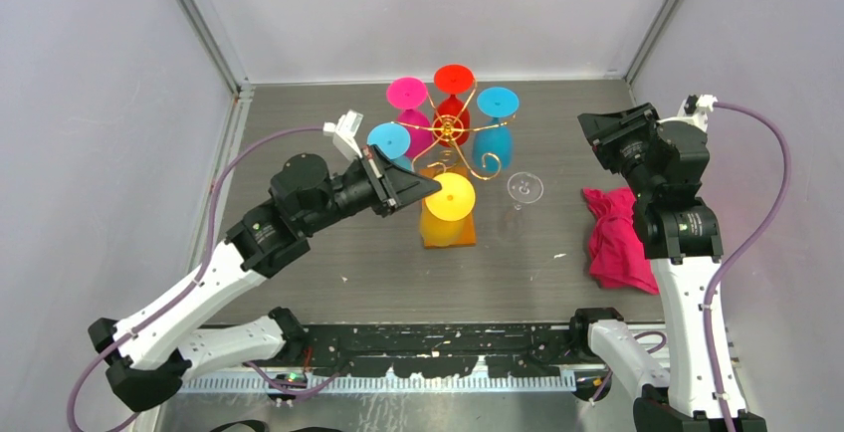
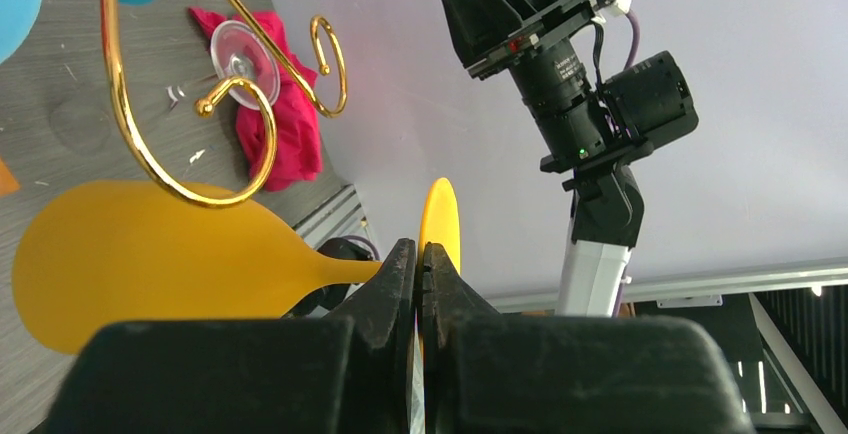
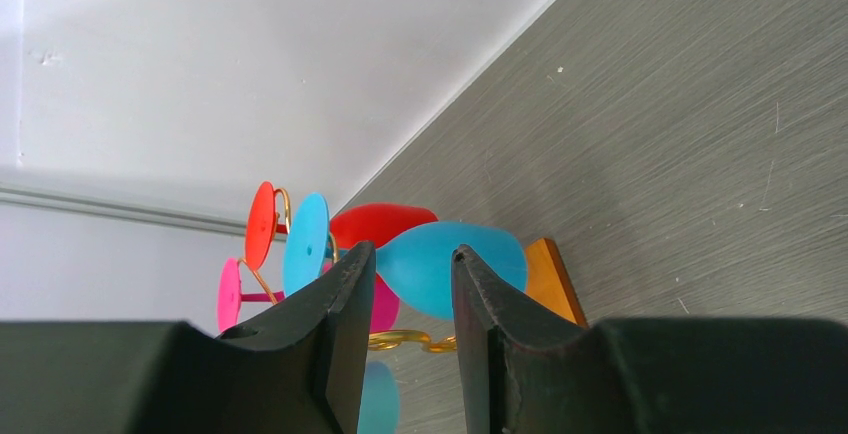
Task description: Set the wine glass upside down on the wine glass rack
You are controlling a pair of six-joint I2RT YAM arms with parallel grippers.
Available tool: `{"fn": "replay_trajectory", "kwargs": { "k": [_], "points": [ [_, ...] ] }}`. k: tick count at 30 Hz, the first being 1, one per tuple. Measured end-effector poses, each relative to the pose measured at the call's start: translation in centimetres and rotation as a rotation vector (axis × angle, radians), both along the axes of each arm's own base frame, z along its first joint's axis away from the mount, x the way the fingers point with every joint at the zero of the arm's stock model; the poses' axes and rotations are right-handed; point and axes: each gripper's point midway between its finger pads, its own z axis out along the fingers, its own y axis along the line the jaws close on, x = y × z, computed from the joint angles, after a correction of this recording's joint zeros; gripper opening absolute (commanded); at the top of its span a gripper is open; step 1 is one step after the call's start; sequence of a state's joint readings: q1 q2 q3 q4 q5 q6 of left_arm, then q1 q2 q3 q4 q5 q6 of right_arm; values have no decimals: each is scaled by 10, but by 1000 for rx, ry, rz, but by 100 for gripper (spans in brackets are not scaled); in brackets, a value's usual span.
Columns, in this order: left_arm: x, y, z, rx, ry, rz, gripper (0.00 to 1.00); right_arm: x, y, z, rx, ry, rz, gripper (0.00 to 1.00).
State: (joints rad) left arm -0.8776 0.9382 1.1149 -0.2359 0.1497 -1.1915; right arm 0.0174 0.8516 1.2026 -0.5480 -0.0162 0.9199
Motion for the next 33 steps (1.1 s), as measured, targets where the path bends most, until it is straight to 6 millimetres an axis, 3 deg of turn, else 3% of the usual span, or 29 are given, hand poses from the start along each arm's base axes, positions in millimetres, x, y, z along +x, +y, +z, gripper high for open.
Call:
{"fn": "replay_trajectory", "kwargs": {
  "k": [12, 24, 33],
  "points": [
    [17, -23, -12, 14, 11, 6, 1, 0, -4, -1, -11, 4, -21, 40],
    [36, -28, -1, -10, -8, 76, 1, 0, -5, -1, -15, 4, -25, 40],
    [51, -29, -8, 6, 8, 144, 1, 0, -6, -2, -30, 4, -27, 40]
  ]
}}
